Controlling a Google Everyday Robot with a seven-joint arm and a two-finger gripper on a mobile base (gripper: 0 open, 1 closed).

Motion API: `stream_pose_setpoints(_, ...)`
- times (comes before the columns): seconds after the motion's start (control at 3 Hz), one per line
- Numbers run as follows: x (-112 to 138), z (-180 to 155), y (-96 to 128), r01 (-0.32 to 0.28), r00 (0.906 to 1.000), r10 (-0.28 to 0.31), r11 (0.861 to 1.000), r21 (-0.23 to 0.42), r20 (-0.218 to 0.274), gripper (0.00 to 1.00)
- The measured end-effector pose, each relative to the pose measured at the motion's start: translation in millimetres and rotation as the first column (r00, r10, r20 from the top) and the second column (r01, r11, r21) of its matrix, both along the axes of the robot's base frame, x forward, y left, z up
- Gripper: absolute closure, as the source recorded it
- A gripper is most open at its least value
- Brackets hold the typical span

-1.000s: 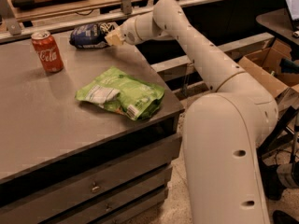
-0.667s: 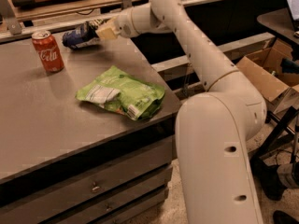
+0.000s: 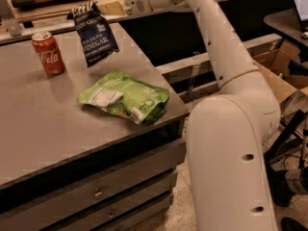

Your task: Move blue chip bag near green rice chip bag

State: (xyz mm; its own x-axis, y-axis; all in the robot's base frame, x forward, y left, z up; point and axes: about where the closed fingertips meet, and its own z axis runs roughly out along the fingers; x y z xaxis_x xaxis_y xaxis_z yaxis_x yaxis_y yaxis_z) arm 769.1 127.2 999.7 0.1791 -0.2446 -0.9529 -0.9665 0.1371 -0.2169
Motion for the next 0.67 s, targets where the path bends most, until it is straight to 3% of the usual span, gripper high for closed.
stream_pose_setpoints(0.33, -15.1, 17.1, -25.3, -0.012, 0.9998, 0.012, 0.999, 0.037, 0.018, 1.00)
stream_pose_setpoints(0.67, -44.5, 7.7, -36.4, -0.041, 0.9985, 0.043, 0.998, 0.048, -0.035, 1.00)
